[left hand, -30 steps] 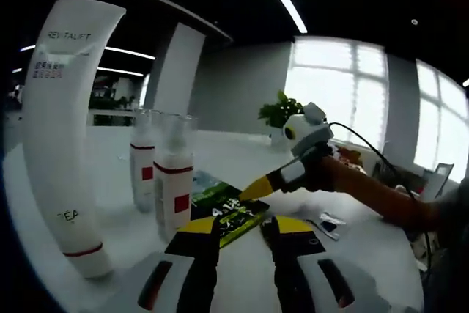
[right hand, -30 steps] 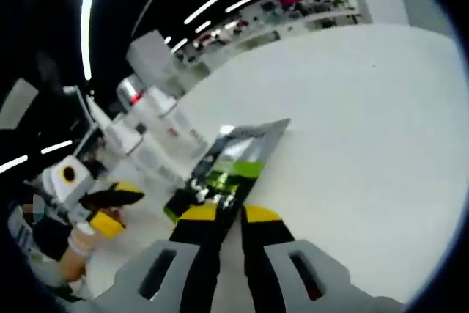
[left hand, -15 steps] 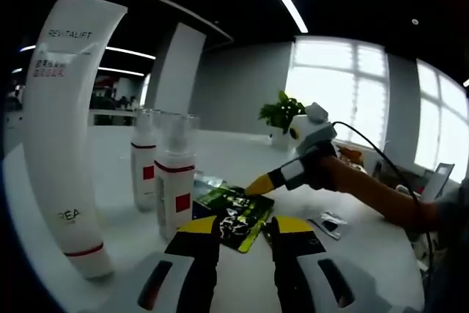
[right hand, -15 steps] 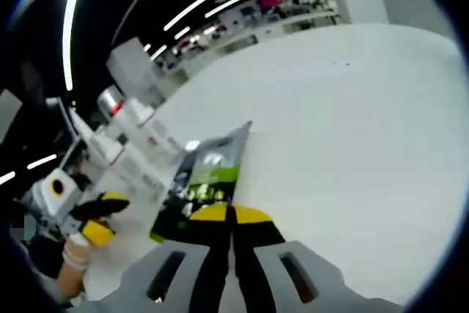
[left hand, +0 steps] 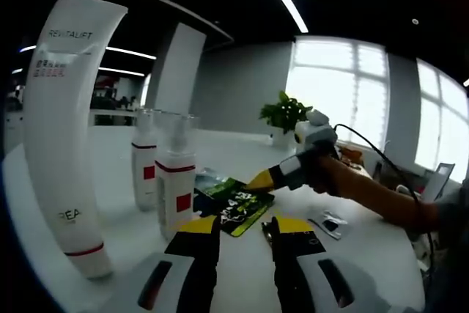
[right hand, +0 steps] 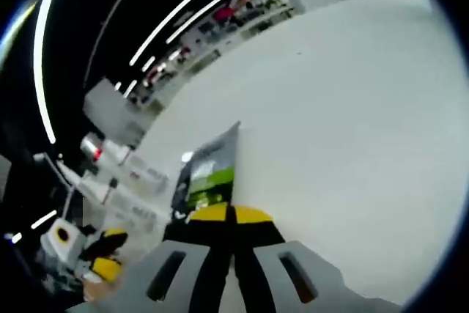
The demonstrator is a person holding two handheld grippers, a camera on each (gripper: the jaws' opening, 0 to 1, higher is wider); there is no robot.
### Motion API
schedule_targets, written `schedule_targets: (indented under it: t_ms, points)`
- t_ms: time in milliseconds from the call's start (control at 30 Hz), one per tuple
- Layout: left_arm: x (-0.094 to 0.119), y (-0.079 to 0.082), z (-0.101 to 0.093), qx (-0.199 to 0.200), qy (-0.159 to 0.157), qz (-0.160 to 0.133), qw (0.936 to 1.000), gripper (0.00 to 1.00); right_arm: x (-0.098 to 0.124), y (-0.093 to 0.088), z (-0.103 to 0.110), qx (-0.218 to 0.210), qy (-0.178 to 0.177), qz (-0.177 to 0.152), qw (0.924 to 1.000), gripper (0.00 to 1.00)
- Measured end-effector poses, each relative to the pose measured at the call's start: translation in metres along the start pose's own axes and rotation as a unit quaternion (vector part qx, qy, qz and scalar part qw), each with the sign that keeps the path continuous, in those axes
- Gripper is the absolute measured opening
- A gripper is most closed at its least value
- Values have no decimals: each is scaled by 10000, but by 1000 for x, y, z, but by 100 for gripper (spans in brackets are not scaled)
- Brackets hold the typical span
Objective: Arrange the skincare products in the storage area until every visible bottle or jar stands upright without overlapping.
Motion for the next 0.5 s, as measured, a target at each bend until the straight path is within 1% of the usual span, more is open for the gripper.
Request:
schedule_targets:
  t_ms: [100, 167, 200, 233, 267, 333, 400, 500]
  points:
    - [0, 0, 0, -1, 13, 4, 10000, 29, 2, -3, 3, -99, 59, -62, 9999, 0]
    - [-1, -1, 0, -7, 26, 12, 10000, 29, 2, -4, 3, -46, 37, -47, 10000, 0]
    - [-1, -1, 0, -10, 32, 16, 10000, 29, 2, -2, 1, 228, -82, -114, 9996, 0]
    - [-1, -2, 0, -17, 36, 20, 10000, 29, 2, -2, 1, 396, -179, -131, 9990, 0]
    - [-2, -2, 0, -28, 36, 30, 10000, 30, 2, -2, 0, 440, -324, -146, 9984, 0]
    - [-2, -3, -1, -50, 56, 47, 10000, 30, 1, 0, 2, 493, -318, -179, 9981, 0]
    - [-2, -4, -1, -75, 76, 66, 9999, 30, 0, 2, 1, 717, -341, -157, 9967, 0]
    - [-2, -5, -2, -65, 68, 87, 9999, 30, -1, 4, -1, 739, -366, -111, 9965, 1]
Point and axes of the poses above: the point that each gripper's makers call its tool centre point, and the gripper's own axes: x roughly backward along the fingers, z roughly to its left, y roughly out of its top, the point moved 6 cm from there along x, roughly backward along the fingers, and after that the axes turned 12 degrees about z, right-handed, at the moved point
